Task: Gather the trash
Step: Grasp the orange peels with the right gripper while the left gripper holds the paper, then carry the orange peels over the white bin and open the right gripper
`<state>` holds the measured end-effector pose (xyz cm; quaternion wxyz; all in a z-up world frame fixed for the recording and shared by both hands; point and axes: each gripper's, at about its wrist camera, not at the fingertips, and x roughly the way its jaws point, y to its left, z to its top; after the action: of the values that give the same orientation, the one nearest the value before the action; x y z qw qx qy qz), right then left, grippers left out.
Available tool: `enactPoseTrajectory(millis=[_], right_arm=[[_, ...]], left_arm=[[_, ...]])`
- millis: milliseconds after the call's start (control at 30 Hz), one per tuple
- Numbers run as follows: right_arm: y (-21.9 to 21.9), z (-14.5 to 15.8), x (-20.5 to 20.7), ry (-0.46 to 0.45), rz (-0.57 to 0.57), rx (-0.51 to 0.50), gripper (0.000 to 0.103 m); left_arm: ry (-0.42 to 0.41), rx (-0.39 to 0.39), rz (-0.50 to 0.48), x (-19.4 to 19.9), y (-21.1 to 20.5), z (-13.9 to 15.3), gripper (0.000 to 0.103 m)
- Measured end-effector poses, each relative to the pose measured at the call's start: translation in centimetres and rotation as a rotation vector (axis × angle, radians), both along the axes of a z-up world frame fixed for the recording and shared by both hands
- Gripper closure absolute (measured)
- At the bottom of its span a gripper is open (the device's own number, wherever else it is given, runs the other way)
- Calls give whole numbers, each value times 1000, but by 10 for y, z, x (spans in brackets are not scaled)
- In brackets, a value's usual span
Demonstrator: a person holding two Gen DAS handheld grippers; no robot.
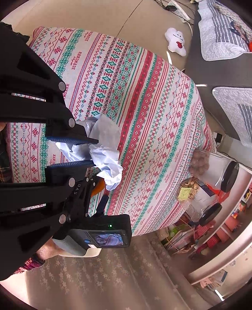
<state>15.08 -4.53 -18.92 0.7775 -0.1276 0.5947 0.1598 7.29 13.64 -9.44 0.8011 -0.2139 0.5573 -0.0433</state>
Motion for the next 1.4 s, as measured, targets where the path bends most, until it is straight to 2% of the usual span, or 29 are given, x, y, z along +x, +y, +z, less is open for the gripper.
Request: enactPoseTrajectory(millis=[33,67,133,333,567,733,867,1067,1233,1400], right_arm=[[-1,3,2,5,-12,17,82],[-3,5,4,23,-31,50,83],[-8,9,6,35,-60,96,85],[-25,44,9,-79,-126,184,86],[-41,107,2,-296,-183,333,86],[-44,145,-15,-458,-211,390,86],[-51,166,-29,-582,-236,376,86],[-77,184,-50,-717,-322,313,86],[-120,197,-65,-818,-463,232,86],[-177,202,-78,-874,-640,149,86]], left_arm=[[1,3,2,0,2,-1,87],[3,7,6,0,2,-2,87],[5,12,15,1,4,-4,87],[-28,15,30,5,3,-2,87],[-191,3,71,6,4,21,87],[-302,24,99,4,0,41,87],[-365,53,105,2,-9,52,87],[-441,78,92,0,-30,65,87],[-466,87,65,0,-54,68,87],[-467,82,36,2,-76,65,87]])
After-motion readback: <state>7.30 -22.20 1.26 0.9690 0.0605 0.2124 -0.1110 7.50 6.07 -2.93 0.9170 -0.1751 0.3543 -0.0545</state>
